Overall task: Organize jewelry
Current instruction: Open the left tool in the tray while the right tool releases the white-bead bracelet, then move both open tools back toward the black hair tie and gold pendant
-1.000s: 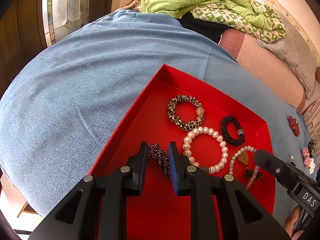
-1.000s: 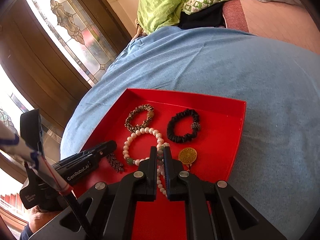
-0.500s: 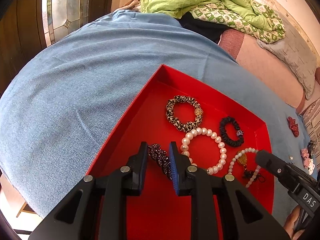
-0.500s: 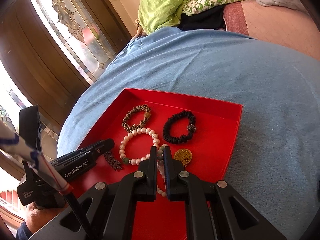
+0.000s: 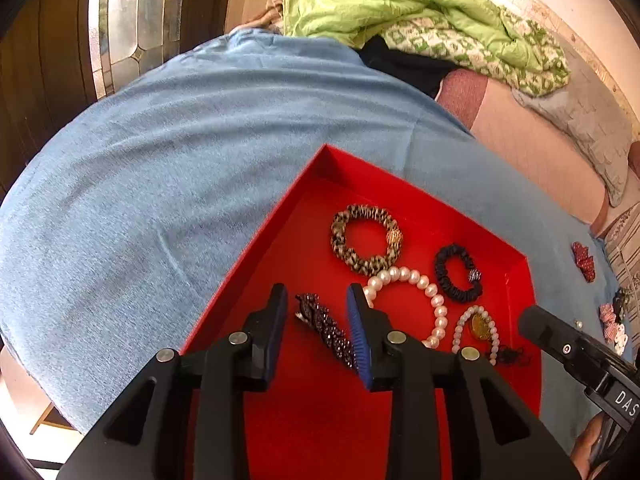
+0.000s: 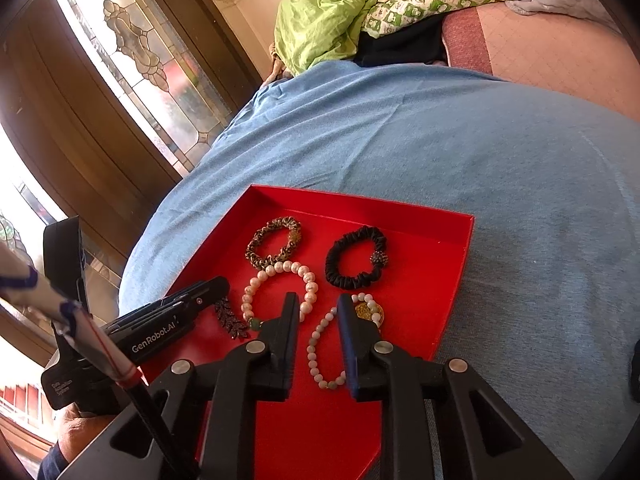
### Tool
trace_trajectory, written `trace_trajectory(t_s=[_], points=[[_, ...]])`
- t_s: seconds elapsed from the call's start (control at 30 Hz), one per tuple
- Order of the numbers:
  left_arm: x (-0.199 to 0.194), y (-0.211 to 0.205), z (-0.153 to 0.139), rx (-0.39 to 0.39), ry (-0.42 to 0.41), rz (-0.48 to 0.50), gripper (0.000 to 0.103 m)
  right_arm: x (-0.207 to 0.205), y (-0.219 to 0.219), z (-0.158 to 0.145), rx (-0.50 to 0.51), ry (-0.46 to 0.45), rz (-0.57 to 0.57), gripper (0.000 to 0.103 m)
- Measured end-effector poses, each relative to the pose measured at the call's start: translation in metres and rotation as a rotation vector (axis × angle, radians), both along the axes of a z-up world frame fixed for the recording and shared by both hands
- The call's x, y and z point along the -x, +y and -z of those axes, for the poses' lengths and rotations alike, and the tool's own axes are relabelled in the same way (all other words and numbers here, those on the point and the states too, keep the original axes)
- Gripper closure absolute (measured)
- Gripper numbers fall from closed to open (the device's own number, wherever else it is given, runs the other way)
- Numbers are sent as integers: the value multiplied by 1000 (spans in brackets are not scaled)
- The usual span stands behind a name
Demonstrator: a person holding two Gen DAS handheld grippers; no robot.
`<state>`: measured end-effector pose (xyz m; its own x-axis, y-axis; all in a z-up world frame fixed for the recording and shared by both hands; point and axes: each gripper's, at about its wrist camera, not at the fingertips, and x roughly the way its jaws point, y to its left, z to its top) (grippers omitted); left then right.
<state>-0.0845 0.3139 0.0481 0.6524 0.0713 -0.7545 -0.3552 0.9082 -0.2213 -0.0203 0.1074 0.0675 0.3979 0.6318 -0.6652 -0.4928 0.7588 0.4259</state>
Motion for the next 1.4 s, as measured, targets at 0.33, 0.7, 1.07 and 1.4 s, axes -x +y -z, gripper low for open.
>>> trace_trajectory(t_s=[0.33,0.7,1.07,1.4], points=[[19,11,-26,-22,-150,-86,59,7,-20,-16,-34,-18,13,81],[6,-32,-31,-66,-152,6,59,16,-55,-20,-25,-13,23,78],[-16,-119,-39,-127,-169,190,59,10,-130,-22,-31,-14,140,72],[-23,-187,-30,-197,-137,359,58,2,-218,-10,-141,51,368,71]])
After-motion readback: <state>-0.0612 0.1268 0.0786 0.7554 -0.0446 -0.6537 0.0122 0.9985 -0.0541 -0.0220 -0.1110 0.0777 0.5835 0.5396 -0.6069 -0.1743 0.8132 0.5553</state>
